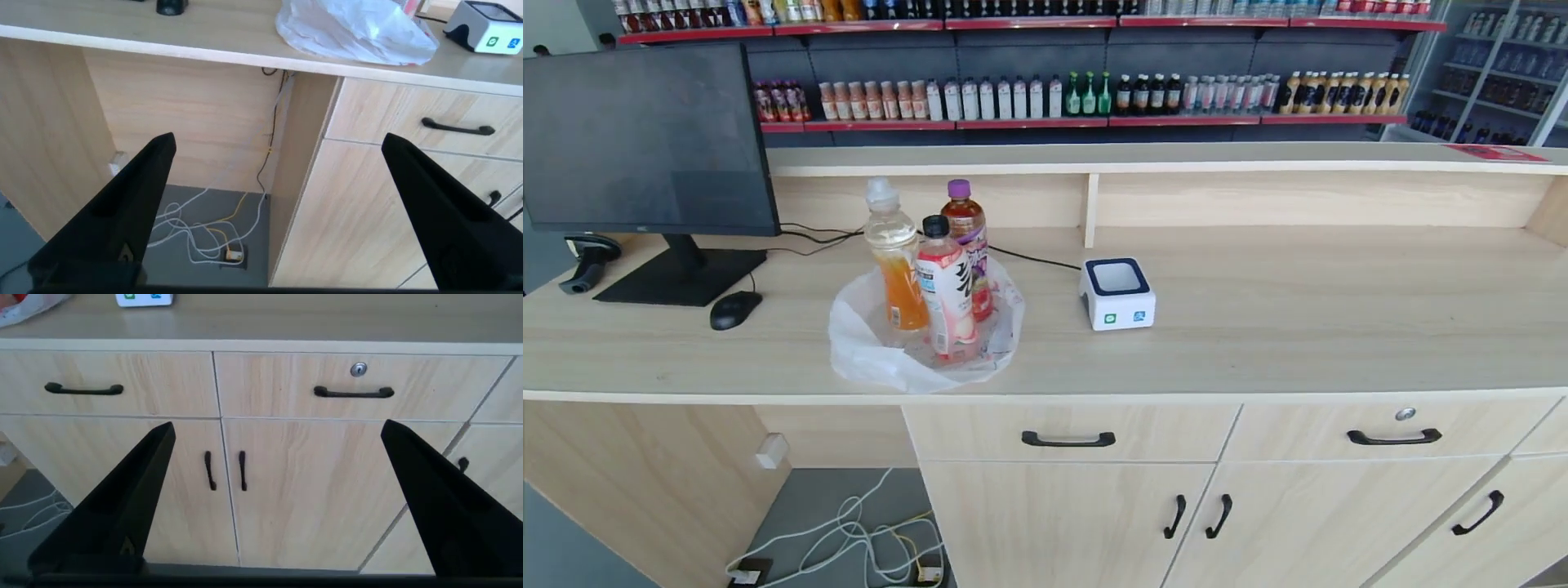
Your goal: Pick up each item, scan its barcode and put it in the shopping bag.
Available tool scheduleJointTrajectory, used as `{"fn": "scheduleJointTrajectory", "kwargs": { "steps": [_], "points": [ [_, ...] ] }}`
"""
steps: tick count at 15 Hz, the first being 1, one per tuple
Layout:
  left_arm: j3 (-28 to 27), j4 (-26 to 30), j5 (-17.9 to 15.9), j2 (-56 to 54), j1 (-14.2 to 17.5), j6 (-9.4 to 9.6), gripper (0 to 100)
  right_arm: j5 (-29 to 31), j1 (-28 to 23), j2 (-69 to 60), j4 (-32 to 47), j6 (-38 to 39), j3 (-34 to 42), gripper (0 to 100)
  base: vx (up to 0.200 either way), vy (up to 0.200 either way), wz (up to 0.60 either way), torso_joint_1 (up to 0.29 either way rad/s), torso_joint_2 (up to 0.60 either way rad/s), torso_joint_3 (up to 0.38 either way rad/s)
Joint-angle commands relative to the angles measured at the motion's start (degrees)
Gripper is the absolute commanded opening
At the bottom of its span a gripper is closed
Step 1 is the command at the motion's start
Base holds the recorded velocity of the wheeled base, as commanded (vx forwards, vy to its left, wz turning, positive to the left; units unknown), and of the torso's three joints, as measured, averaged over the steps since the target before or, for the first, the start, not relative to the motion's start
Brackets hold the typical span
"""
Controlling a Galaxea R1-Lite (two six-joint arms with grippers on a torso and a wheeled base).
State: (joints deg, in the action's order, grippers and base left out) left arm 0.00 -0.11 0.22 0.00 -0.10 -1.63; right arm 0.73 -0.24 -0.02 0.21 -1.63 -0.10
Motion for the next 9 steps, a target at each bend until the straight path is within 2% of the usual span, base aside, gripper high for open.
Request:
{"fn": "scheduleJointTrajectory", "kwargs": {
  "steps": [1, 2, 9],
  "points": [
    [0.0, 0.0, 0.0, 0.0, 0.0, -0.04, 100, 0.0, -0.1, 0.1, 0.0, 0.0, 0.0, 100, 0.000, -0.200, 0.00, 0.007, 0.00, 0.002],
    [0.0, 0.0, 0.0, 0.0, 0.0, -0.04, 100, 0.0, -0.1, 0.1, 0.0, 0.0, 0.0, 100, 0.000, -0.200, 0.00, 0.002, 0.00, 0.002],
    [0.0, 0.0, 0.0, 0.0, 0.0, -0.04, 100, 0.0, -0.1, 0.1, 0.0, 0.1, 0.0, 100, 0.000, 0.000, 0.00, 0.000, 0.00, 0.000]
  ]
}}
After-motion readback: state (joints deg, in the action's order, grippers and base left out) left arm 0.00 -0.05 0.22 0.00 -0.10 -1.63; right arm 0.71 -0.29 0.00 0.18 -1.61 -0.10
